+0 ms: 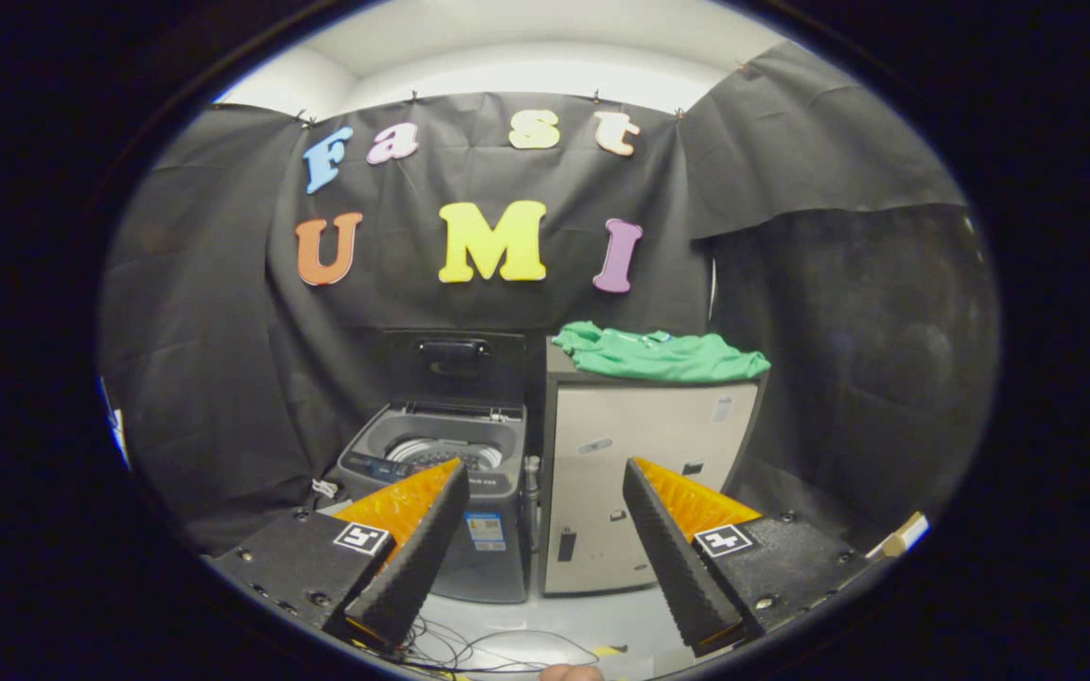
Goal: Put the clothes into the washing machine and then close the washing machine lid.
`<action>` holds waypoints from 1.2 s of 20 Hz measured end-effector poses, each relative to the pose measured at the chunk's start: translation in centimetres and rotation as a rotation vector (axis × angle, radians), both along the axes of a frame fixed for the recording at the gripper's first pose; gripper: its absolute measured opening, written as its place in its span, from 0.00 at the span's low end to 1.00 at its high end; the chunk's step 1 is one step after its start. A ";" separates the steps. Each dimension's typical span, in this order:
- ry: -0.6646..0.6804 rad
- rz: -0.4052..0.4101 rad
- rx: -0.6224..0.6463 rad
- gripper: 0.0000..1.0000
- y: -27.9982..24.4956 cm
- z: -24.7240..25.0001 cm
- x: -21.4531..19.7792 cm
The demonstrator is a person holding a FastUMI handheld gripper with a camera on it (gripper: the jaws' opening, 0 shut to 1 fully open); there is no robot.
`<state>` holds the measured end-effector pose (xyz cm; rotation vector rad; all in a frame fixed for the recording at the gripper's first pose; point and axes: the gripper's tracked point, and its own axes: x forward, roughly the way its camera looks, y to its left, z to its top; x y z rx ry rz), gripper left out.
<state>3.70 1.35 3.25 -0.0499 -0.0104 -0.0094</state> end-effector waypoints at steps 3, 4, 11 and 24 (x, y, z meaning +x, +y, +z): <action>-0.032 0.015 0.010 1.00 -2.1 5.9 4.6; -0.050 0.001 0.013 1.00 -3.6 8.7 6.5; 0.040 -0.023 -0.054 1.00 -12.5 18.9 23.6; 0.489 0.006 -0.072 1.00 -20.0 11.7 41.1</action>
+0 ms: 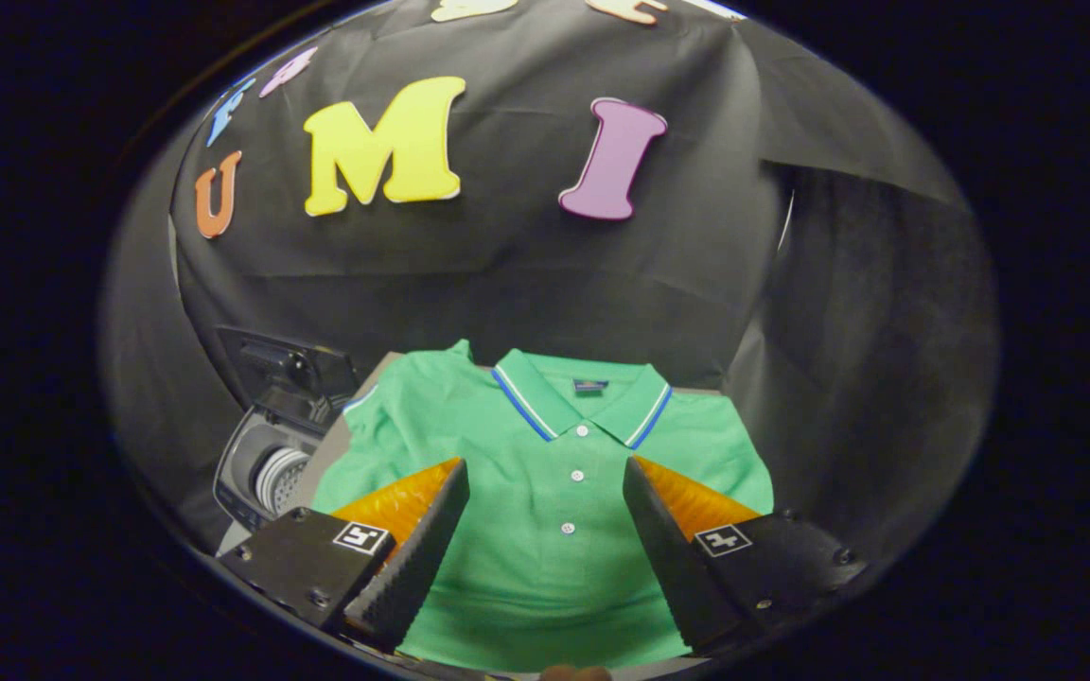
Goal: Put the clothes into the washing machine and then close the washing machine lid.
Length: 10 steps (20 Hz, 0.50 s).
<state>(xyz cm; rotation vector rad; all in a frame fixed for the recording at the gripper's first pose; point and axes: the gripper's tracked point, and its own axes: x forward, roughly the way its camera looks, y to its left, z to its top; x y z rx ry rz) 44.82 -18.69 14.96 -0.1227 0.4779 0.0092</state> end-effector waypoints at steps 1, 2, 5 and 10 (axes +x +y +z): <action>0.013 -0.003 -0.004 1.00 -0.3 -0.6 0.4; 0.026 -0.004 -0.008 1.00 -0.6 -1.2 0.5; 0.059 -0.019 -0.003 1.00 -1.4 -2.8 0.7; 0.085 -0.006 0.089 1.00 -1.1 -4.2 0.8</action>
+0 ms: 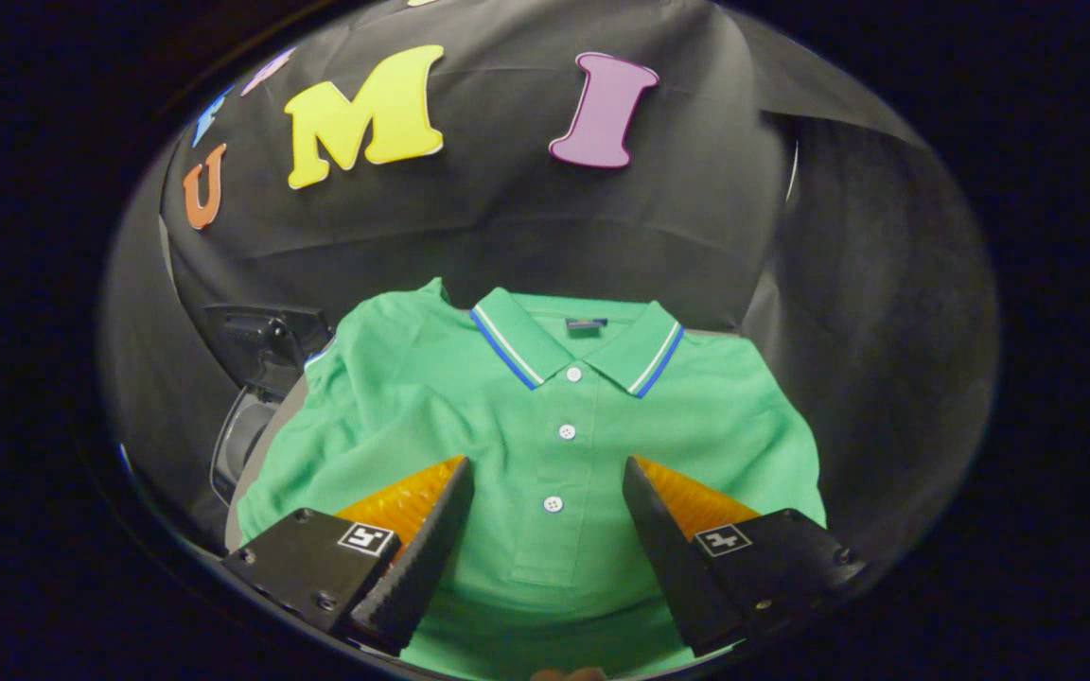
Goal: Put the clothes into the washing machine and then close the washing machine lid.
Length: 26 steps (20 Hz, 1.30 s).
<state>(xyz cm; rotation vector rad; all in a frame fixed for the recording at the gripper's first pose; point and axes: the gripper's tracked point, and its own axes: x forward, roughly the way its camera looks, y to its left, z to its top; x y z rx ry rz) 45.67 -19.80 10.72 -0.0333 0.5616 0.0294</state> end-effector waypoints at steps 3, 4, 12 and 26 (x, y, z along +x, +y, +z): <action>-0.023 0.006 -0.006 1.00 0.0 -0.1 0.0; -0.020 0.000 -0.003 1.00 0.0 -0.1 -0.1; 0.086 0.006 0.065 0.15 0.8 0.5 -0.3; -0.067 0.120 0.060 0.05 7.9 9.4 -3.3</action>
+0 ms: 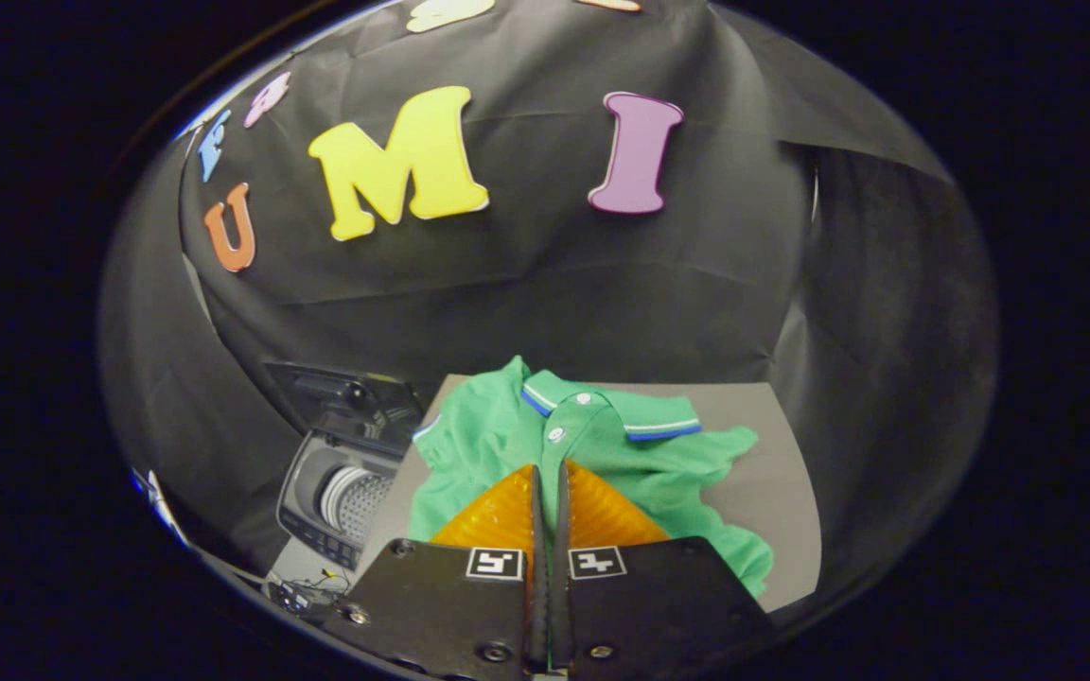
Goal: Put the clothes into the washing machine and then close the washing machine lid.
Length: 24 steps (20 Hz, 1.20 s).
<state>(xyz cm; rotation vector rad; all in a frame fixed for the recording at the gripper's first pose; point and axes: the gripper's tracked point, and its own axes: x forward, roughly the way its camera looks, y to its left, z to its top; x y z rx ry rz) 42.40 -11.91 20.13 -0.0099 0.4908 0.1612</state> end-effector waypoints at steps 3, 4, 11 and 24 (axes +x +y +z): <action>-0.014 0.062 0.004 0.05 4.1 1.0 -0.2; -0.012 0.087 0.008 0.05 5.6 1.2 -0.2; -0.020 0.244 -0.018 0.05 15.6 1.6 -0.4; 0.012 0.462 -0.042 0.04 30.1 0.9 -0.9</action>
